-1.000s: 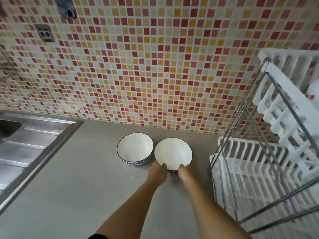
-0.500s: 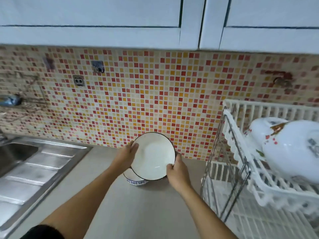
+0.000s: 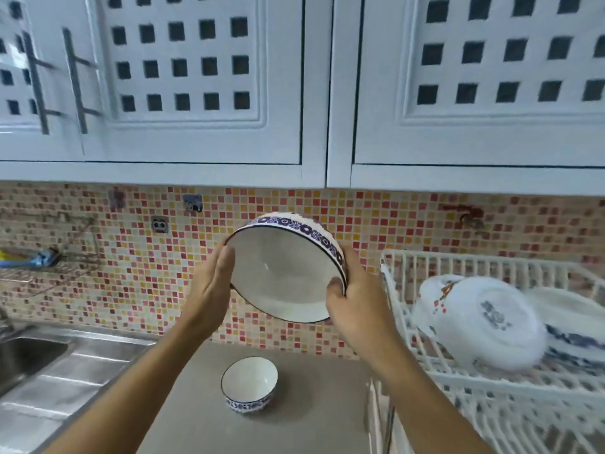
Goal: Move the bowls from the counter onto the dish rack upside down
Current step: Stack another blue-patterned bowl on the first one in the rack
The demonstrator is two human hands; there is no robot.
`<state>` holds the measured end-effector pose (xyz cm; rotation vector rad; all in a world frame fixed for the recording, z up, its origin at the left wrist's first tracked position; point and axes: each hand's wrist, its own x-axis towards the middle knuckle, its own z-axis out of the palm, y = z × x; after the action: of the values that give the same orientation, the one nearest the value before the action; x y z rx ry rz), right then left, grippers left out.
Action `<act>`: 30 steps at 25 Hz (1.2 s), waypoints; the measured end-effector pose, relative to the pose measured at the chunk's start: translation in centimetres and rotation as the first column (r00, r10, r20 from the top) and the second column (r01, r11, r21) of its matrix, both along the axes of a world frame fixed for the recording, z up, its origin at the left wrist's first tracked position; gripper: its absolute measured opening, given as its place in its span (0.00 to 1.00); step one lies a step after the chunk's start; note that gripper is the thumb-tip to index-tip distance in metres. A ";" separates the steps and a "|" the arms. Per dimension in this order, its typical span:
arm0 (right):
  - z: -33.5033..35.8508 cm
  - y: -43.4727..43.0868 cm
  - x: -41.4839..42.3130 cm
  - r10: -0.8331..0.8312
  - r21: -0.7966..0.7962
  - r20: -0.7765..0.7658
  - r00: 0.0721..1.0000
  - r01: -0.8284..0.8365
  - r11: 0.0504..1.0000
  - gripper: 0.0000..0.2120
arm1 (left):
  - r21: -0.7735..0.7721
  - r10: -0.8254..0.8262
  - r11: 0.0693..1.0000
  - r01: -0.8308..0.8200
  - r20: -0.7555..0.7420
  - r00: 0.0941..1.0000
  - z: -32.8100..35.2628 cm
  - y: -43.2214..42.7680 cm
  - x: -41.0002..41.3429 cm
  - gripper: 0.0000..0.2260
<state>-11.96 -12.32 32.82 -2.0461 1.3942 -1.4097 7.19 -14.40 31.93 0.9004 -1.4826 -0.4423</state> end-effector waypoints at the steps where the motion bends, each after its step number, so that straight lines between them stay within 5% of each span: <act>1: 1.3 0.9 -1.7 -0.034 -0.042 0.008 0.999 0.034 0.999 0.23 | -0.042 -0.041 0.998 0.042 0.018 0.999 1.5 0.4 -1.4 0.44; 5: 5.8 3.3 -9.3 -0.166 -0.253 -0.078 0.983 0.142 0.957 0.27 | -0.027 -0.248 0.968 0.250 0.054 0.967 6.8 0.5 -8.1 0.33; 9: 8.5 4.0 -18.0 -0.421 -0.481 -0.288 0.860 0.250 0.840 0.37 | 0.136 -0.449 0.892 0.431 0.369 0.814 10.7 0.4 -15.6 0.35; 12: 8.5 3.3 -25.3 -0.492 -0.565 -0.394 0.776 0.217 0.796 0.42 | 0.225 -0.564 0.819 0.527 0.481 0.671 11.8 -0.3 -21.9 0.38; 16: 6.1 1.2 -33.2 -0.489 -0.563 -0.447 0.749 0.189 0.804 0.42 | 0.205 -0.549 0.819 0.536 0.548 0.631 10.3 -2.3 -29.4 0.30; 19: 5.3 0.0 -38.4 -0.373 -0.411 -0.518 0.770 0.158 0.898 0.42 | 0.257 -0.578 0.810 0.527 0.500 0.645 8.5 -3.9 -34.0 0.24; 22: 4.5 -1.1 -42.2 -0.103 -0.058 -0.597 0.795 0.086 0.995 0.46 | 0.270 -0.520 0.851 0.451 0.551 0.653 7.3 -5.8 -36.8 0.28; 27: 2.7 -3.9 -45.0 0.085 0.199 -0.496 0.864 0.018 0.980 0.33 | 0.368 -0.496 0.868 0.334 0.663 0.560 5.9 -7.8 -40.3 0.30; 30: 1.4 -5.1 -45.9 0.149 0.279 -0.469 0.871 -0.014 0.960 0.34 | 0.413 -0.471 0.881 0.231 0.718 0.513 5.1 -8.6 -41.9 0.32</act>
<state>-57.91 -17.40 34.20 -2.3306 1.5526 -0.6355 -34.71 -22.99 37.08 1.0749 -2.5518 -0.5826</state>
